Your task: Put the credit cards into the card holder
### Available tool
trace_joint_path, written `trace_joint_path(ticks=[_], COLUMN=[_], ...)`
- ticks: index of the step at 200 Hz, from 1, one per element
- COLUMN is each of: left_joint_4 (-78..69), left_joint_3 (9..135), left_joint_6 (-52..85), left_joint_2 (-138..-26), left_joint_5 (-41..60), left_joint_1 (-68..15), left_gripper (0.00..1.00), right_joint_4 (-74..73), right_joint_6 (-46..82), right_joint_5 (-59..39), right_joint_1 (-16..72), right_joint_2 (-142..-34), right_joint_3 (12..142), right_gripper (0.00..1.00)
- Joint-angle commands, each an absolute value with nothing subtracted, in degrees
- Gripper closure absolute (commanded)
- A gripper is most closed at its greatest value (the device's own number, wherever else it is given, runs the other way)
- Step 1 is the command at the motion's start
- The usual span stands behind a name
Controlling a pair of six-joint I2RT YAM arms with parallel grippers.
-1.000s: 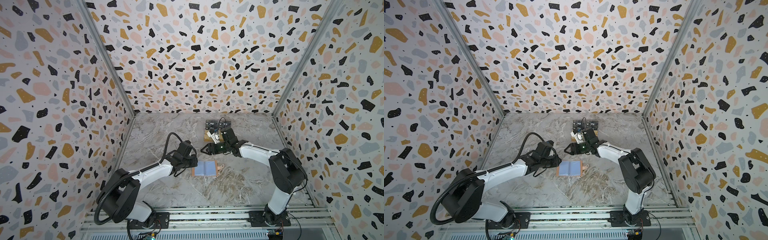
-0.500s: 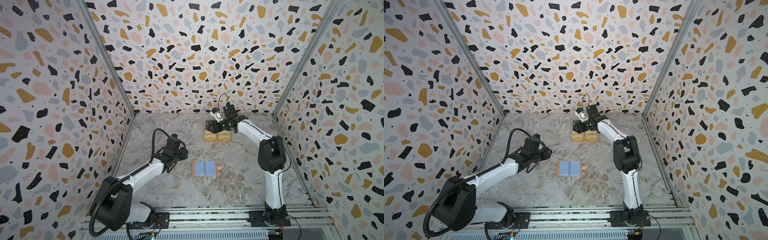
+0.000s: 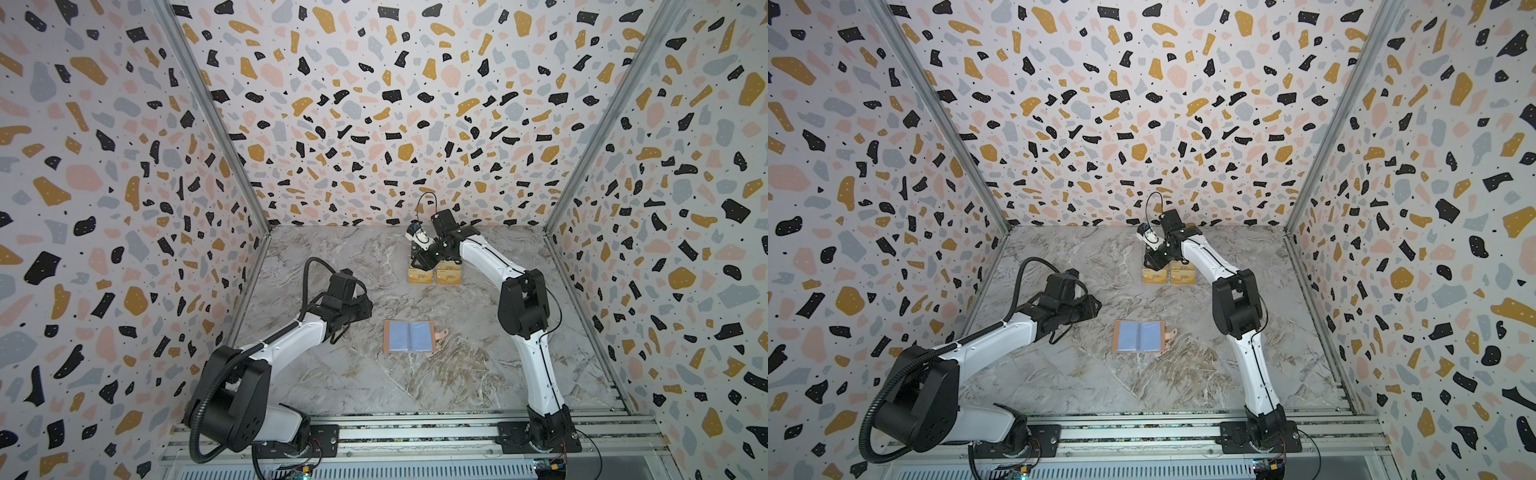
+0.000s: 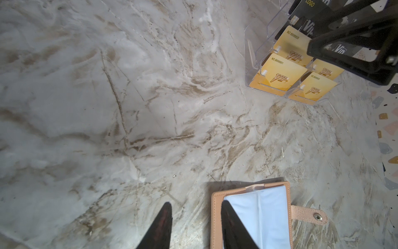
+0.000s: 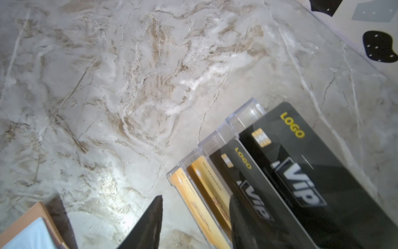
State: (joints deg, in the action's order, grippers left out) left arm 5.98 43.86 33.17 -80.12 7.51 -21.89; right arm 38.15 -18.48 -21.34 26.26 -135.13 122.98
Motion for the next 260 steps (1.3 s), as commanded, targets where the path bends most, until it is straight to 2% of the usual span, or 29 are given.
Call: trace_joint_path(ticks=[1,77,260], left_joint_4=[5.9,4.5,3.7], left_joint_3=[43.5,42.2,42.0], left_joint_6=[32.0,32.9,33.9], left_joint_2=[-80.0,-80.0,-80.6], left_joint_5=[9.1,9.4,11.1], left_joint_1=[-21.4,-21.1,-21.0], left_gripper=[0.60,0.60,0.61], right_joint_4=[41.4,41.8,38.7], right_joint_6=[-20.1,-21.8,-26.0], right_joint_5=[-20.6,-20.2,-9.4], right_joint_1=[26.7,27.4,30.6], right_joint_2=[-135.4,-136.9,-133.3], right_joint_3=[125.1,125.6,116.4], right_gripper=[0.50,0.55,0.56])
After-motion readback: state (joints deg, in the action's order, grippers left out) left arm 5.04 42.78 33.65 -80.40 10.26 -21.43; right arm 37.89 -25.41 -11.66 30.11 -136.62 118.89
